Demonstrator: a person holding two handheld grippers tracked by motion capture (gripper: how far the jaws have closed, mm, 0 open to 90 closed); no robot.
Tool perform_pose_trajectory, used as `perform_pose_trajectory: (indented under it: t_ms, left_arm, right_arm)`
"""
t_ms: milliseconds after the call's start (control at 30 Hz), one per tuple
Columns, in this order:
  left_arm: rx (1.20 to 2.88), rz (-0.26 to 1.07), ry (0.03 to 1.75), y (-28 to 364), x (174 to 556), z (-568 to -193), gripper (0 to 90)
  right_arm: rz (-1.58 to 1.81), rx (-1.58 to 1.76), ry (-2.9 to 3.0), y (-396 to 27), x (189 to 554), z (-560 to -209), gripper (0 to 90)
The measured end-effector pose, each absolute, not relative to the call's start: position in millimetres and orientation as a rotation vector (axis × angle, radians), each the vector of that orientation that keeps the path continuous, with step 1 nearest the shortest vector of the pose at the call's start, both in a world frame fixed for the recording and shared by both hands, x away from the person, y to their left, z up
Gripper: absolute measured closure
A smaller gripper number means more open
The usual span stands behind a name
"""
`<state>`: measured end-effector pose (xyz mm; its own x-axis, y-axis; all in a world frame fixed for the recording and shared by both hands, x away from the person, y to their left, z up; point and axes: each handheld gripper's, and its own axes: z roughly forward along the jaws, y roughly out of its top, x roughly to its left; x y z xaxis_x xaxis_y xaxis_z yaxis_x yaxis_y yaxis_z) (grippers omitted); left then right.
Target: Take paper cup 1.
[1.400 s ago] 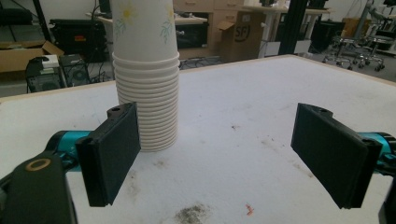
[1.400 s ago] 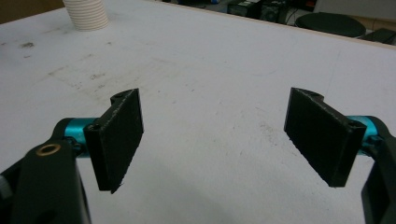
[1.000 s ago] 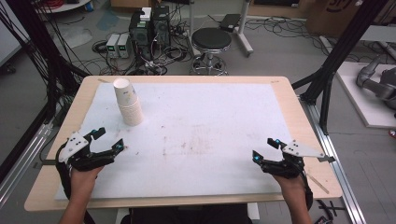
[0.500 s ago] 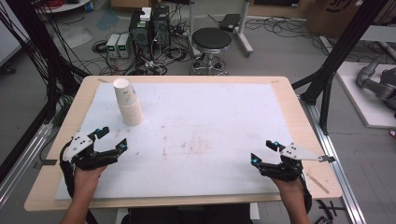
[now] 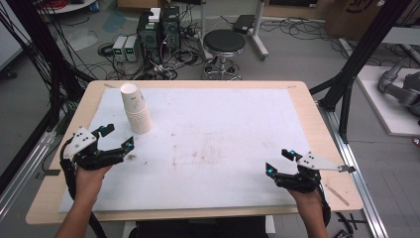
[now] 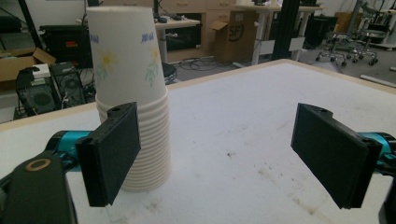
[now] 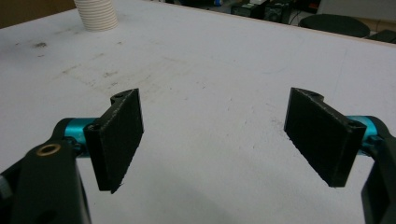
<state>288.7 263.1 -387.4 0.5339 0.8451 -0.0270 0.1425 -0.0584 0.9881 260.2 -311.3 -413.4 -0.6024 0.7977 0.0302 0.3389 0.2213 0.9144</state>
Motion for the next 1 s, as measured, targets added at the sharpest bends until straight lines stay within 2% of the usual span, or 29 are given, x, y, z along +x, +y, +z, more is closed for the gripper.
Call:
perform_pose_trajectory:
  t_ms: [367,667,1000]
  left_arm:
    - [1.547,0.727,0.892,269.9,308.9,-357.2,15.7]
    - [1.583,0.733,0.931,272.5,349.3,-327.9,15.7]
    - [1.627,0.722,0.979,268.2,390.4,-314.5,15.6]
  right_arm:
    - [1.363,1.049,2.051,-310.8,260.3,-412.6,20.2]
    - [1.359,1.045,2.056,-310.3,261.9,-412.5,20.2]
    - [1.365,1.055,2.054,-312.6,260.4,-412.7,20.3]
